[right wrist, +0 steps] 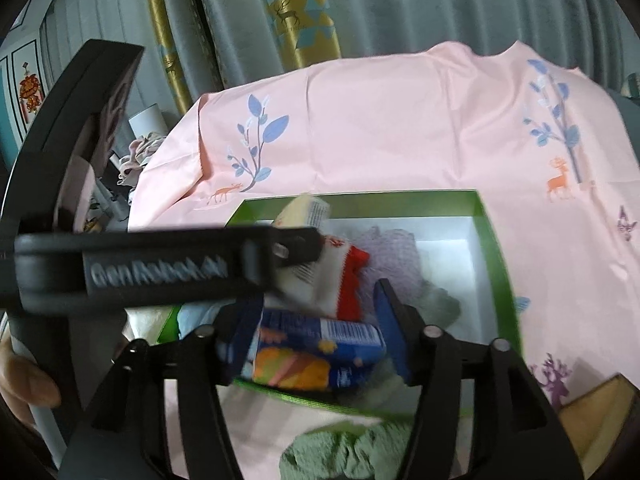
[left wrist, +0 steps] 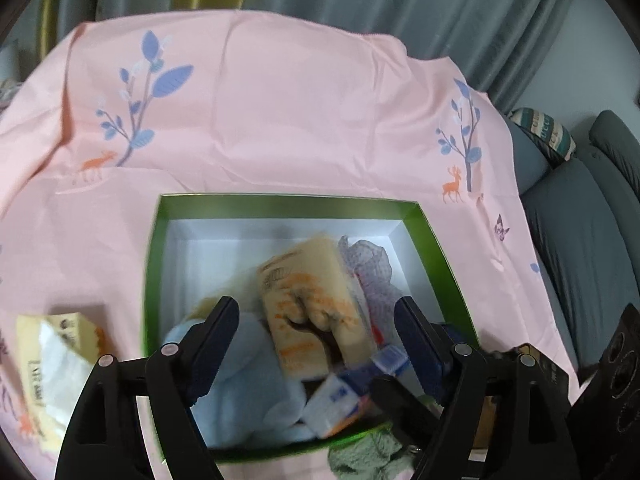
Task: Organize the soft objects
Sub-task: 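Withdraw both grippers from the green box, then reach both grippers to the green knit cloth and pinch it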
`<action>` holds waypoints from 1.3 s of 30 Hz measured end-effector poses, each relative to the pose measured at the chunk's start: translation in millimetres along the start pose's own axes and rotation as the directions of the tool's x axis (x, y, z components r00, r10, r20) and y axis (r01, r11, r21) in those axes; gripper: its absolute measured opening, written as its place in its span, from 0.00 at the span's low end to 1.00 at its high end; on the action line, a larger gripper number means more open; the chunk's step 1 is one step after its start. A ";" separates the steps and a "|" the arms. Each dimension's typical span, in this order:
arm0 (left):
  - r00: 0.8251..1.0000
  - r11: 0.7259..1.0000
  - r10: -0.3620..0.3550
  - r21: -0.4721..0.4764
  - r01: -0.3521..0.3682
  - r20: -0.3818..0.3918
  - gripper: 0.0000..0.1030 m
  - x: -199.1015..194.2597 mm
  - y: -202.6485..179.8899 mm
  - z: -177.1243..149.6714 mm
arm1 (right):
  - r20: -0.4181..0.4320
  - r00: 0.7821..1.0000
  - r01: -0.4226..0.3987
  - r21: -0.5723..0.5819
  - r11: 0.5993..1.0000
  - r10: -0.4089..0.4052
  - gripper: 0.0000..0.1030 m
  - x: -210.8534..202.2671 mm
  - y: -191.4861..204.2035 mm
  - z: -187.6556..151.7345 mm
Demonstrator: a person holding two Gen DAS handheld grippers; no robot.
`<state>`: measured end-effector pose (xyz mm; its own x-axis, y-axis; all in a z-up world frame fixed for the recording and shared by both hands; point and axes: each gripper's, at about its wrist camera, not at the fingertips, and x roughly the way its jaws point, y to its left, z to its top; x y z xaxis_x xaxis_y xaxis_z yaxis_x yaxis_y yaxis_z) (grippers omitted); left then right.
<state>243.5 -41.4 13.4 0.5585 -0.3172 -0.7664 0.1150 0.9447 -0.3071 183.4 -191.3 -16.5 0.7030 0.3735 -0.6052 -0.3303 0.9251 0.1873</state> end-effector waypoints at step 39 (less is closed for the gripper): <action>0.985 0.996 -0.079 -0.048 0.072 -0.151 0.94 -51.8 10.8 -190.8 | -0.162 0.987 -0.010 0.026 1.000 0.014 0.87 -98.5 -2.5 -154.4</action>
<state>59.0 -30.6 -57.8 0.4176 -0.3995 -0.8161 0.1154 0.9142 -0.3885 17.7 -240.9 -76.8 0.5869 0.3705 -0.7200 -0.3206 0.9228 0.2135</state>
